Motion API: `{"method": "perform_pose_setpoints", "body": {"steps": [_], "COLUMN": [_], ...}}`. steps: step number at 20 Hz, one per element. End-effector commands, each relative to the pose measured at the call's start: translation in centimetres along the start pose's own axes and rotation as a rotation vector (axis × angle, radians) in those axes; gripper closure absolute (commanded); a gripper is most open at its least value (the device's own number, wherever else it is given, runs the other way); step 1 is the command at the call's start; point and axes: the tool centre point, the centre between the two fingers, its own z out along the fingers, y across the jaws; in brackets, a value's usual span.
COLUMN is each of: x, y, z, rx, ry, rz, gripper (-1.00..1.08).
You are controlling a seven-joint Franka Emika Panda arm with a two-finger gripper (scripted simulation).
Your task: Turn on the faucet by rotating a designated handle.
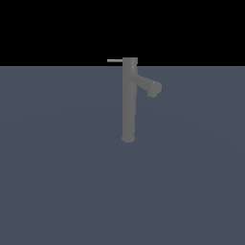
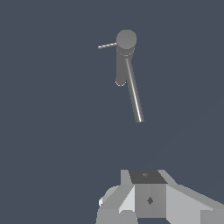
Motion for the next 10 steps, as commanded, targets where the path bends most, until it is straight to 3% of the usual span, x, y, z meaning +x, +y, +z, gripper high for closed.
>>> {"method": "perform_pose_setpoints", "body": {"steps": [1,10], "x": [1.6,8.7], "y": [-0.1,-0.8], "z": [0.5,3.9], "rx": [-0.003,-0.014], "ry": [-0.004,-0.02], "rz": [-0.01,-0.058], "gripper": [1.08,1.08]}}
